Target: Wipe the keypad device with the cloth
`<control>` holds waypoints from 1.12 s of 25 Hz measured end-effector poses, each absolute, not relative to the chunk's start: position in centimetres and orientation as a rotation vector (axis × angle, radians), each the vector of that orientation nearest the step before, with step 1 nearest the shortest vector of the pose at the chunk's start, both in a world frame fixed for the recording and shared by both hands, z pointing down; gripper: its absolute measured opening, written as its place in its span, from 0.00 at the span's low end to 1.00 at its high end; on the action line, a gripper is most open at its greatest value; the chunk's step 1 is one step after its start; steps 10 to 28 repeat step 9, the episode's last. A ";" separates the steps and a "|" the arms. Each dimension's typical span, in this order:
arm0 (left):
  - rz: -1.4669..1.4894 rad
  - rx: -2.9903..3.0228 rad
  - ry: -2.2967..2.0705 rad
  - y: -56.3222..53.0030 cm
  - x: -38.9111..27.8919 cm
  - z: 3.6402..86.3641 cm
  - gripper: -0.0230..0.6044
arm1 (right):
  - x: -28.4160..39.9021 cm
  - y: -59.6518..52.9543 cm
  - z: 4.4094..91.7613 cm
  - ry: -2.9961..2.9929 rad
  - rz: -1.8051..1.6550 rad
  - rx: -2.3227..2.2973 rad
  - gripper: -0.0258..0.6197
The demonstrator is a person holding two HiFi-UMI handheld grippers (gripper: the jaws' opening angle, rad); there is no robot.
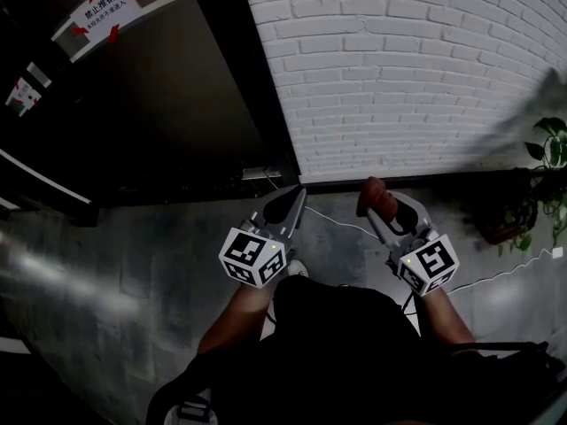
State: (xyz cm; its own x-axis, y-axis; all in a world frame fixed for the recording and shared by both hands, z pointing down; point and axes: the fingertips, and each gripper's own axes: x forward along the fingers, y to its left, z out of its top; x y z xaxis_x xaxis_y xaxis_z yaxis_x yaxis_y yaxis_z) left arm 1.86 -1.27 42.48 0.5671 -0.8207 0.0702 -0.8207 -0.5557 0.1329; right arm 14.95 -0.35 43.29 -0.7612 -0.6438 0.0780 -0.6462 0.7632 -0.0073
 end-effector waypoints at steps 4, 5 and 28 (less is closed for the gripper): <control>-0.001 2.645 -1.397 -1.2 1.9 42.6 0.06 | 15.0 -0.3 43.2 -2.885 0.047 1.063 0.26; -0.005 2.646 -1.399 -1.2 1.9 42.6 0.06 | 15.0 -0.4 43.2 -2.886 0.044 1.067 0.26; -0.006 2.647 -1.396 -1.0 1.9 42.8 0.06 | 15.0 -0.4 43.4 -2.881 0.041 1.074 0.25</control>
